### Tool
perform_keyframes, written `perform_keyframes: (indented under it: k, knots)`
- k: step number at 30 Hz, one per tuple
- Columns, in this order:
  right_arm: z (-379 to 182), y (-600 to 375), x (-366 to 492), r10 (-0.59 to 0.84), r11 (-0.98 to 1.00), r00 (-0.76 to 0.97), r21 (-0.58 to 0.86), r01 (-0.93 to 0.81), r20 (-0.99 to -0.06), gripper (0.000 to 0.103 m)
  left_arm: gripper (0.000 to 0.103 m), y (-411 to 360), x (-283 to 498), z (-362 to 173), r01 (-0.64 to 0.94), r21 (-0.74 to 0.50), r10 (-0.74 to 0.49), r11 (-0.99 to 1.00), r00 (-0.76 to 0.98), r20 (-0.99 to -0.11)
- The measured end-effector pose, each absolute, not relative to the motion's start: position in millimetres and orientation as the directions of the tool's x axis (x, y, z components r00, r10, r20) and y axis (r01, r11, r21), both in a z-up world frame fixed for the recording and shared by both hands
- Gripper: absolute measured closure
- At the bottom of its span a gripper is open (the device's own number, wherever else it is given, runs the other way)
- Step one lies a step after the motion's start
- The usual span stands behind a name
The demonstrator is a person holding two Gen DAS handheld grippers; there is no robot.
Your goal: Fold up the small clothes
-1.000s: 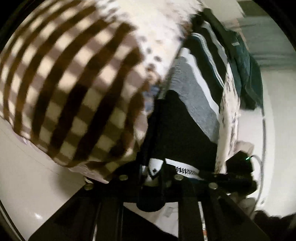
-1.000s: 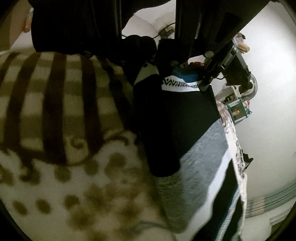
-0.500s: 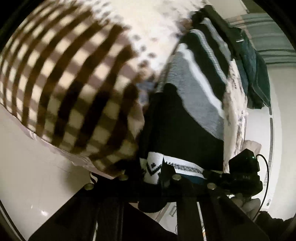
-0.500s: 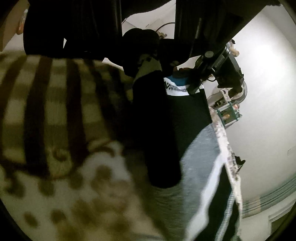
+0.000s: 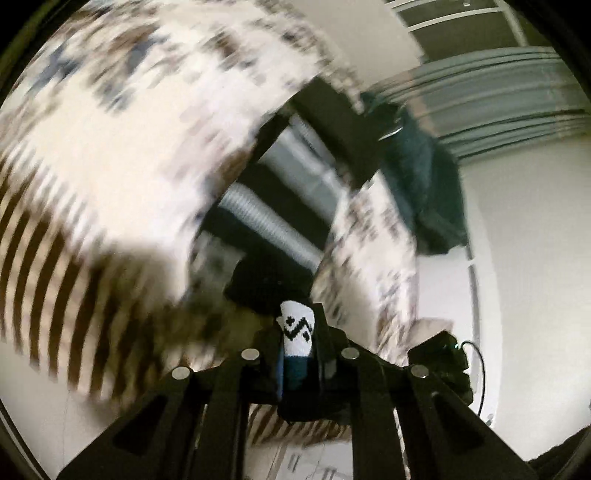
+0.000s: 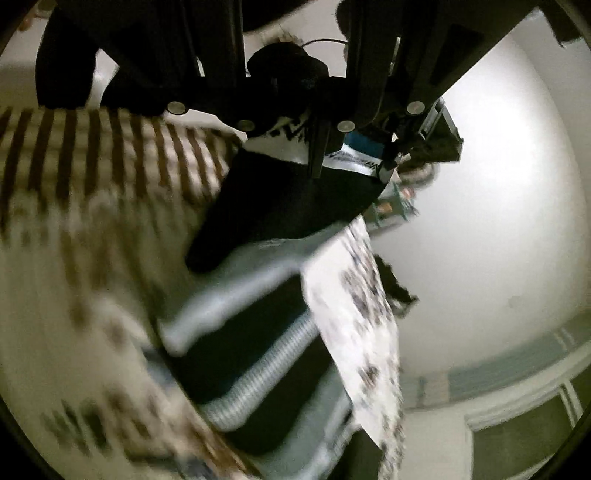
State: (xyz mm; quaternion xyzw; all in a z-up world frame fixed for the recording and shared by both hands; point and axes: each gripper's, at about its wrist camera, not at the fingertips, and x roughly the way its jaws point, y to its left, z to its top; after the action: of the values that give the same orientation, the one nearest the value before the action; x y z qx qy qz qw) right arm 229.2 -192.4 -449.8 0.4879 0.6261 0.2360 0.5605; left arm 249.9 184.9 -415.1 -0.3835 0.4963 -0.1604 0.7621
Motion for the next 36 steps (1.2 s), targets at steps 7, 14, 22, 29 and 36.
perform_keyframes:
  k: [7,14,22,29,36]
  knots:
    - [-429,-209,381,0.820,0.413,0.264,0.845,0.340,-0.508,0.091,0.093,163,405,-419,-0.027,-0.771,-0.656,0.636,0.506,-0.560]
    - [-470,-227,545,0.734,0.448,0.314,0.777,0.443,-0.602,0.087,0.089,144,552,-469,-0.051,-0.758,-0.665,0.650,0.445,-0.600]
    - [-500,-228,633,0.743,0.405,0.316,0.771,0.492,-0.591,0.045,0.040,150,621,-511,-0.110,-0.773,-0.670,0.625,0.434,-0.603]
    - [-473,-240,631,0.678,0.531,0.316,0.739,0.414,-0.664,0.032,0.040,180,591,-500,-0.111,-0.733,-0.618,0.672,0.461,-0.637]
    - [-468,-262,565,0.612,0.719,0.152,0.626,0.302,-0.776,0.017,0.037,189,461,-506,-0.135,-0.676,-0.586,0.724,0.396,-0.707]
